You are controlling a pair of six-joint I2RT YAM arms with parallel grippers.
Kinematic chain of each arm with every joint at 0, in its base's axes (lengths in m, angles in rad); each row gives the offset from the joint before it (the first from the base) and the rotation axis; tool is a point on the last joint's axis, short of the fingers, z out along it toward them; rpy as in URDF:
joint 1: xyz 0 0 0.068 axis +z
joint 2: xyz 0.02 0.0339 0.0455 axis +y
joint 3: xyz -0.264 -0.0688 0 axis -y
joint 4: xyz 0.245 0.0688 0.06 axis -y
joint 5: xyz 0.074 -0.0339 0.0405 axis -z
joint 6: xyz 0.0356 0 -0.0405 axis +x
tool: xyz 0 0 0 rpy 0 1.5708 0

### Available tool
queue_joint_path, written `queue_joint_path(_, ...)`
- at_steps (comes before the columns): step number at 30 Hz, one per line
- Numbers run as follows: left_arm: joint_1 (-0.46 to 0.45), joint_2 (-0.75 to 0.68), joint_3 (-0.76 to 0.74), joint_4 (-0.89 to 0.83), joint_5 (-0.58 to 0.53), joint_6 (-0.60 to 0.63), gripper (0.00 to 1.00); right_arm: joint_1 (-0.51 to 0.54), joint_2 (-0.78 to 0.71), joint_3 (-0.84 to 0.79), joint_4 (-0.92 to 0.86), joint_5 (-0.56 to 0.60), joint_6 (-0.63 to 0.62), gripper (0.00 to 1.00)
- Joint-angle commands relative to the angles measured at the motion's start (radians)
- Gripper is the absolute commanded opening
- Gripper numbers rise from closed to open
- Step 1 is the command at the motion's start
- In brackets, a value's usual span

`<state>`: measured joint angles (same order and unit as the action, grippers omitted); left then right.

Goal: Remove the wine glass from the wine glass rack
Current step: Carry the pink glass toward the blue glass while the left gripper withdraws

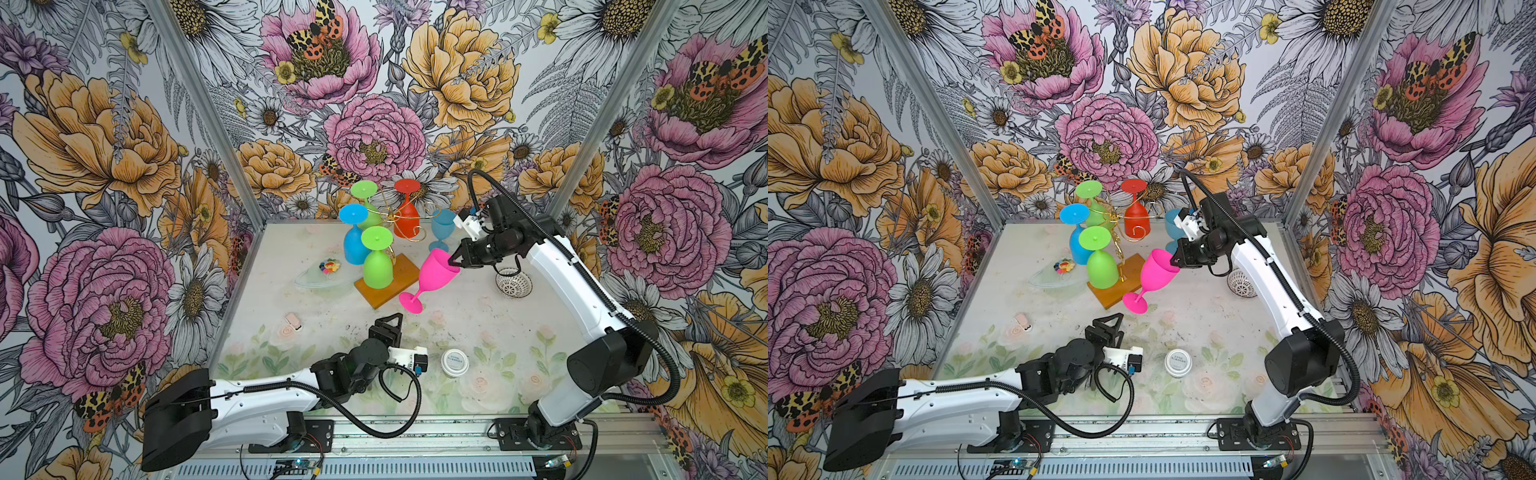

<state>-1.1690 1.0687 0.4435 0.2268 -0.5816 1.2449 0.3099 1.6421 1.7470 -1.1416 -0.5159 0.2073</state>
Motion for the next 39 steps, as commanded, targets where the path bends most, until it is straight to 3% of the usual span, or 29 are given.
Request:
queue_joint_path(1, -0.004, -0.043, 0.045, -0.049, 0.067, -0.147, 0.71, -0.003, -0.03, 0.031, 0.016, 0.114, -0.018, 0.0)
queue_joint_path(7, 0.001, -0.105, 0.08, -0.083, 0.088, -0.275, 0.91, -0.003, -0.027, 0.036, 0.015, 0.28, -0.023, 0.0)
queue_joint_path(11, 0.02, -0.15, 0.127, -0.156, 0.099, -0.389, 0.99, -0.008, -0.021, 0.037, 0.017, 0.372, -0.033, 0.0)
queue_joint_path(21, 0.132, -0.186, 0.32, -0.432, 0.215, -0.745, 0.99, -0.037, 0.051, 0.073, 0.056, 0.508, -0.039, 0.0)
queue_joint_path(25, 0.181, -0.206, 0.354, -0.482, 0.284, -0.823, 0.99, -0.047, 0.086, 0.103, 0.071, 0.587, -0.037, 0.0)
queue_joint_path(33, 0.41, -0.257, 0.402, -0.563, 0.559, -1.017, 0.99, -0.089, 0.177, 0.193, 0.1, 0.64, -0.036, 0.0)
queue_joint_path(39, 0.517, -0.291, 0.389, -0.55, 0.626, -1.119, 0.99, -0.122, 0.263, 0.274, 0.117, 0.656, -0.026, 0.0)
